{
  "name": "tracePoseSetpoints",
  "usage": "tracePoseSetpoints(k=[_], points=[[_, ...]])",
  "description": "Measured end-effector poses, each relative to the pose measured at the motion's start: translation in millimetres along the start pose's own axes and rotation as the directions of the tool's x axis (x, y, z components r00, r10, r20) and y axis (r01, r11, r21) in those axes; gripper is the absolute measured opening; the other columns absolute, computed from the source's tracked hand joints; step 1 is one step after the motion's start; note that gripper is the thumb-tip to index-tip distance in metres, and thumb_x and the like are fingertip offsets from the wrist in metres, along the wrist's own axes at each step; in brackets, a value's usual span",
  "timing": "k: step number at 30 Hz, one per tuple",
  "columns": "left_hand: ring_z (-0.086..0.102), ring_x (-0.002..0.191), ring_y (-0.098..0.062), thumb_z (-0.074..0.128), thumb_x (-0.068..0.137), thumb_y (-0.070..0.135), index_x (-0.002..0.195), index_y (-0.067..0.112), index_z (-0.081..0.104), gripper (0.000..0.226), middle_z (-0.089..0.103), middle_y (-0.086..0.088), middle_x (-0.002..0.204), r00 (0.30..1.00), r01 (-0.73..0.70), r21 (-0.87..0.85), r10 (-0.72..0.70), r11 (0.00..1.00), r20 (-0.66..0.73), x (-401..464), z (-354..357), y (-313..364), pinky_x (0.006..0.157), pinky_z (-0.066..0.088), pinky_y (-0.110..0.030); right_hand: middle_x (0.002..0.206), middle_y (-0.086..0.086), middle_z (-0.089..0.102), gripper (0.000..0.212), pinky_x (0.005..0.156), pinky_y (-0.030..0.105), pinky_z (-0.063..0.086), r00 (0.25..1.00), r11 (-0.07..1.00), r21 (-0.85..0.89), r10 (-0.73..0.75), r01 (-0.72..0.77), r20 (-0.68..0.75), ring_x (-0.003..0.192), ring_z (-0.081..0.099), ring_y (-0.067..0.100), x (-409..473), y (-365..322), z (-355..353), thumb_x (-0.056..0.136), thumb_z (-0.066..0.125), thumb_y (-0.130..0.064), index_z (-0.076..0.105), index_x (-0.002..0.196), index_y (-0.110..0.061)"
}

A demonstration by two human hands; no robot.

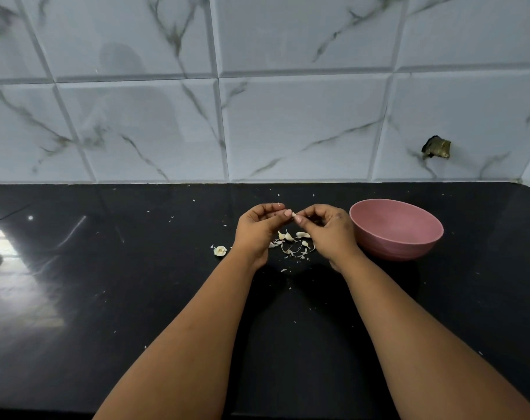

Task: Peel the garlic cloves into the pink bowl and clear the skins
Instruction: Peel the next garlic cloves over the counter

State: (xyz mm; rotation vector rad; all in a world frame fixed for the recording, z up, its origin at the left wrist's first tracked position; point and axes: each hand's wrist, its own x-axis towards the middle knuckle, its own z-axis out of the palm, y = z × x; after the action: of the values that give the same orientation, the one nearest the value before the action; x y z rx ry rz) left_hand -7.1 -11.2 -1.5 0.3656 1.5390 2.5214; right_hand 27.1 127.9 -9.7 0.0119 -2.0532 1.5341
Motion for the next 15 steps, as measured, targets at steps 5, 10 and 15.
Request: tracePoseSetpoints(k=[5,10,15], points=[[0.068,0.086,-0.020,0.069,0.078,-0.012,0.096,0.000,0.067,0.021,0.070,-0.013,0.088,0.999,0.023,-0.016,-0.023,1.000,0.034,-1,2,0,0.095,0.053,-0.030,0.071,-0.004,0.067,0.022,0.068,0.018,0.049,0.989,0.969,0.197,0.142,-0.148,0.047,0.070,0.060,0.004,1,-4,-5,0.080,0.073,0.000,0.071,0.069,-0.019],[0.072,0.078,-0.016,0.068,0.080,-0.008,0.094,0.001,0.069,0.016,0.074,-0.008,0.081,0.999,0.028,-0.034,-0.026,0.999,0.048,1,-1,2,0.086,0.055,-0.027,0.070,-0.001,0.061,0.022,0.069,0.021,0.043,0.972,0.930,0.284,0.214,-0.232,0.094,0.071,0.053,0.008,-1,-10,-1,0.085,0.066,0.003,0.067,0.070,-0.013],[0.073,0.079,-0.015,0.062,0.085,-0.009,0.096,0.000,0.068,0.016,0.075,-0.009,0.084,0.995,0.070,-0.161,-0.056,0.984,0.085,4,-1,4,0.077,0.058,-0.021,0.073,0.002,0.058,0.022,0.063,0.015,0.045,0.937,0.766,0.540,0.275,-0.350,0.217,0.067,0.052,0.007,-4,-18,5,0.092,0.053,0.006,0.061,0.077,-0.009]])
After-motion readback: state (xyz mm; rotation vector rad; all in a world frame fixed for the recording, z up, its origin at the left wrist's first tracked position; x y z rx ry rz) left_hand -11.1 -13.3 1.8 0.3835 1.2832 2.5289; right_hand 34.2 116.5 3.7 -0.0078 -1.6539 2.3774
